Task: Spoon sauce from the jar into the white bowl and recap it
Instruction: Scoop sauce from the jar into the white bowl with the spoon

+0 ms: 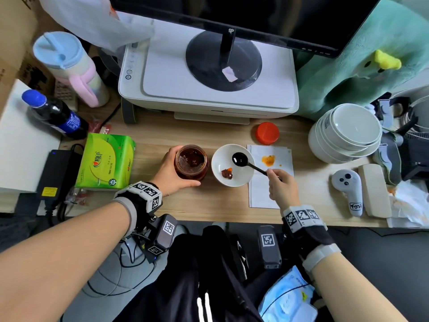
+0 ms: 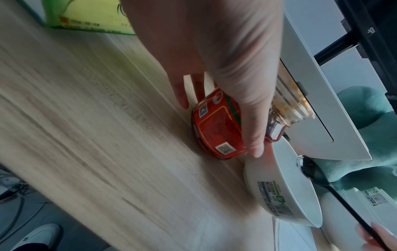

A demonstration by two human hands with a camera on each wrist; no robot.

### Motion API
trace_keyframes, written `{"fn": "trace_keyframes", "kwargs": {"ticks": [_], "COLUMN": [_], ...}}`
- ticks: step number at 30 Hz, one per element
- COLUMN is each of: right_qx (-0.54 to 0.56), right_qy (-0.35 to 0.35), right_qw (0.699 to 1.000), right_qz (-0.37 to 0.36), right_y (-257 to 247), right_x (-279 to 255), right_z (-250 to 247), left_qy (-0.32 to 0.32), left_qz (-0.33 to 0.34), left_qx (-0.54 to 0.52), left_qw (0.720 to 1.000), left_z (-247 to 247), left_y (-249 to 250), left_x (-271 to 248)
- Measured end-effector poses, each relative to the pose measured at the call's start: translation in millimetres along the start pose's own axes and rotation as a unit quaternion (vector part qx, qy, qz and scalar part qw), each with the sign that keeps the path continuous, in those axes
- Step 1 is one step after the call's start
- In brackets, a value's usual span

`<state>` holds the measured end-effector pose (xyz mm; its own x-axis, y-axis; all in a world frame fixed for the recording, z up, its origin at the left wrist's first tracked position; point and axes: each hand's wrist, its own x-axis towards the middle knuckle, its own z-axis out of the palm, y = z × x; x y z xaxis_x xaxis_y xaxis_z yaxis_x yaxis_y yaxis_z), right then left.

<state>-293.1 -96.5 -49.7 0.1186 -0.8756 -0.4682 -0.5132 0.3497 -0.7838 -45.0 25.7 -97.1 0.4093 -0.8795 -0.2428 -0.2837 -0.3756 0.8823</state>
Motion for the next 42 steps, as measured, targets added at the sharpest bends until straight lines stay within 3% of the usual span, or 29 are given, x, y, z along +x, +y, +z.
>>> {"fn": "trace_keyframes", "kwargs": {"ticks": [5,9,16,22,35,42], "right_qx": [0.211,0.343,0.375,0.393,0.117,0.093], "right_qy": [-0.052,-0.040,-0.004,0.055,0.065,0.099], "right_qw": [0.972,0.921,0.885,0.870,0.940,0.945], "right_qz": [0.093,0.182,0.278,0.293,0.314,0.296], "right_y": [-0.3,11.8,39.1,45.2,59.4,53.4], "right_x": [2.9,14.9,38.5,36.3,29.7,28.0], "right_z": [-19.3,-32.1,-28.1,-12.5,-13.6,-21.1], "left_qy": [0.001,0.001,0.005,0.003,0.001,-0.002], "left_qz": [-0.003,-0.006,-0.003,-0.001,-0.003,-0.005], "left_qx": [0.000,0.006,0.014,0.016,0.014,0.012], "left_qw": [1.000,1.000,1.000,1.000,1.000,1.000], "left_z": [-0.8,-0.6,-1.2,-1.7,-1.5,-1.5], "left_y": [1.2,2.4,2.1,3.0,1.5,0.5], "left_x": [0.0,-0.2,-0.6,0.1,1.1,1.1]}}
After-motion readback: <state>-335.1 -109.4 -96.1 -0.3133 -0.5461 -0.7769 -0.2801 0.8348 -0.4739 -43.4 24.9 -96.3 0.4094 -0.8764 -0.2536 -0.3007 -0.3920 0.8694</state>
